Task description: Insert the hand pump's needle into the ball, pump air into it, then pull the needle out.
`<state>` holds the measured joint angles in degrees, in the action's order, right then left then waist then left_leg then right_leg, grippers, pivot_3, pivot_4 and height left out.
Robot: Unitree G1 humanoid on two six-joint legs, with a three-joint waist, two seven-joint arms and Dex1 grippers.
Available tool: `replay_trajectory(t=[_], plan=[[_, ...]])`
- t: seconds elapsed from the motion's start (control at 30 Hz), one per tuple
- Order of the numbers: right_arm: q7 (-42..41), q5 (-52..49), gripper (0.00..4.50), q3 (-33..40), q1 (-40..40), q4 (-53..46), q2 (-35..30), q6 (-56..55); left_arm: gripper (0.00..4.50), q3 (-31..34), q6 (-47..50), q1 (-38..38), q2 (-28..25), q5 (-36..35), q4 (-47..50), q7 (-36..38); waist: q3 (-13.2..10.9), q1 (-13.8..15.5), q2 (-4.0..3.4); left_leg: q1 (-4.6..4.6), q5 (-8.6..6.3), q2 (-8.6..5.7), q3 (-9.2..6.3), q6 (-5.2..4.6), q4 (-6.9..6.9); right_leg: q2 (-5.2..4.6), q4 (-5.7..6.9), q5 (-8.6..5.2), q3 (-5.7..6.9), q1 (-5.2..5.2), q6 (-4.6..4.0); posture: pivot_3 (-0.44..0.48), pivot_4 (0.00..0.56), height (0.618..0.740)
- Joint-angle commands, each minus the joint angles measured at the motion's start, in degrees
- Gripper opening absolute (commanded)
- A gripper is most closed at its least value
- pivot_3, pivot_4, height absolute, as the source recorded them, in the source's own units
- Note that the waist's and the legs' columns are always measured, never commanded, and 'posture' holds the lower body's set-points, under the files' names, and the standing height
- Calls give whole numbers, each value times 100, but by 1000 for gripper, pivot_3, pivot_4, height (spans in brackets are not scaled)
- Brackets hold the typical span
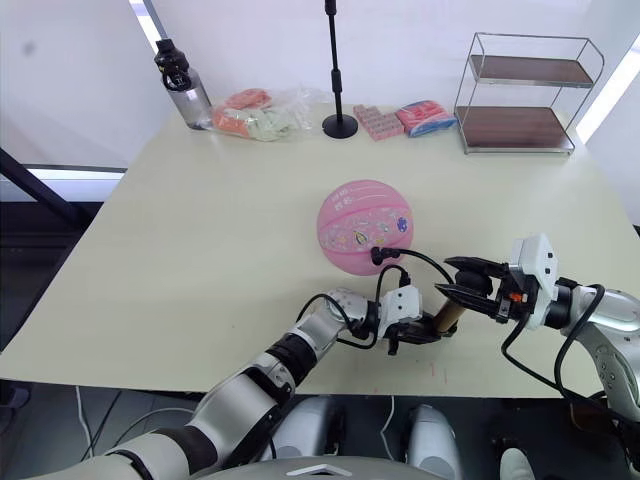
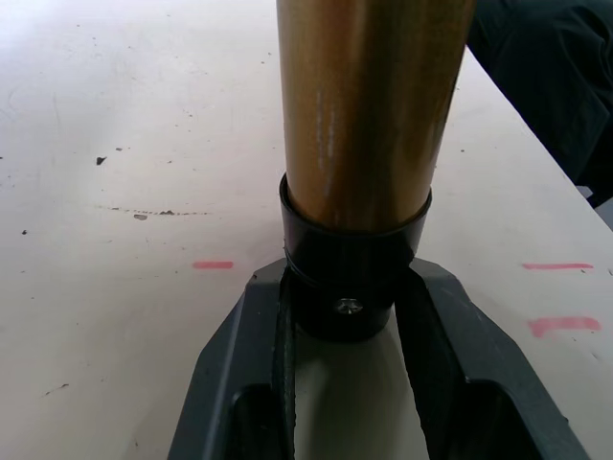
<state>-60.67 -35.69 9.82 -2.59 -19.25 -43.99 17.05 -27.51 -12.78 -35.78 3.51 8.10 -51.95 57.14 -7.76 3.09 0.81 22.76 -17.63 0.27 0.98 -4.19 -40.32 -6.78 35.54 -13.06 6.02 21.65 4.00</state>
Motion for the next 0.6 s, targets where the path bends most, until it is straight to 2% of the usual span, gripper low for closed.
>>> replay_trajectory(t=[0.03,0.2,0.27,0.43,0.6], plan=[[84,-329,1633,132,-58,-161,-74,502,1072,-207,199,151,-6,265,-366,98,-1,1,-1,0,0,0,0,0,0,-1,0,0,0,0,0,0,150,740],[208,-1250,1633,950,604,-535,-673,1301,1072,-212,166,147,10,298,-441,76,-18,37,-33,9,0,-10,1,-1,0,-23,-1,1,4,4,0,0,150,740],[231,-1592,1633,1249,833,-566,-902,1593,1072,-215,149,153,14,311,-458,66,-44,48,-76,14,0,-10,5,-1,-2,-25,-1,1,4,5,1,0,150,740],[173,-2406,1633,1938,1375,-414,-1693,2461,1072,-173,125,152,31,309,-533,-13,-47,74,-74,24,-2,-15,0,-4,0,-33,-12,2,15,7,1,0,150,740],[330,-2994,1633,2203,2202,-72,-2141,2940,1072,-177,110,150,61,313,-558,-33,-47,65,-75,25,-7,-15,7,-13,-1,-38,-17,3,9,7,2,0,150,740]])
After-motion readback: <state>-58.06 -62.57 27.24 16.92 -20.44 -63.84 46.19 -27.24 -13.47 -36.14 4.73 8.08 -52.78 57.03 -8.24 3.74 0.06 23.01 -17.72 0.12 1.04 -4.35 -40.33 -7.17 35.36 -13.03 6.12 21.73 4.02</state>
